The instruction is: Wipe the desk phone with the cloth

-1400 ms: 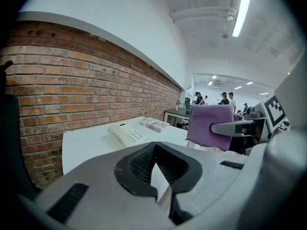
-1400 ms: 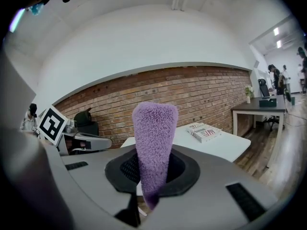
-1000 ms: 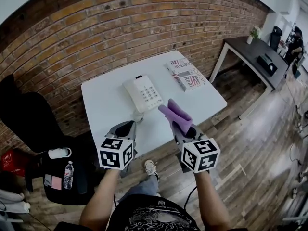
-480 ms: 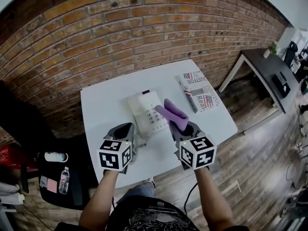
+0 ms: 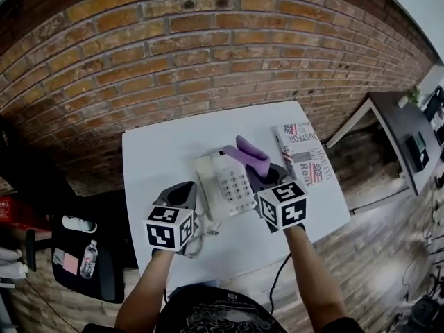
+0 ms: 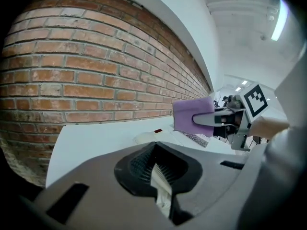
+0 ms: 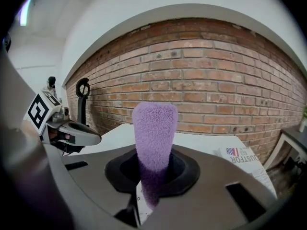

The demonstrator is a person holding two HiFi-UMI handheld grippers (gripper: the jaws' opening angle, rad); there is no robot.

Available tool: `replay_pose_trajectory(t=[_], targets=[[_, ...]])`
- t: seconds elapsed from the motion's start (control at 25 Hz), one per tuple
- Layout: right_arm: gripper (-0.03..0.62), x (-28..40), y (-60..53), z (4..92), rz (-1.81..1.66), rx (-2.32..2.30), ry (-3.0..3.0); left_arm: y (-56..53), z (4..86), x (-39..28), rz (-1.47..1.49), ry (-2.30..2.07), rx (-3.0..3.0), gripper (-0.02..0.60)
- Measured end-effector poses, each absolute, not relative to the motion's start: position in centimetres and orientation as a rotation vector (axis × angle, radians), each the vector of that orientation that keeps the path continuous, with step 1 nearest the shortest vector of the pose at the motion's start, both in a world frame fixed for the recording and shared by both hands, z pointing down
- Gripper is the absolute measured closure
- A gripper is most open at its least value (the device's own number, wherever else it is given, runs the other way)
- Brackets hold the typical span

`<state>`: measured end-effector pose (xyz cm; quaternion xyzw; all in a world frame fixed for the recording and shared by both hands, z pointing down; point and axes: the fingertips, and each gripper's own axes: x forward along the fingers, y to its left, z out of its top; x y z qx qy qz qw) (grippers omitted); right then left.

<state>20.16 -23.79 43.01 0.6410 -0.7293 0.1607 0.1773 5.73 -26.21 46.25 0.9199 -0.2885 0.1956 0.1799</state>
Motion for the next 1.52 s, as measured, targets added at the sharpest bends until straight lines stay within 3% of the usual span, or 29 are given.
replay_pose_trajectory(t=[0.56,1.52], targets=[[0.549,18.7,-32.2,46.6,0.242,1.488,-1.96,-27.5,47.4,4.8,0.558,-0.863,2.546,0.577],[0.549,16.7,-27.5,52.0,0.379,1.271,-2.078,-22.8,47.0,3.1,0.527,-1.065,2.457,0.577]])
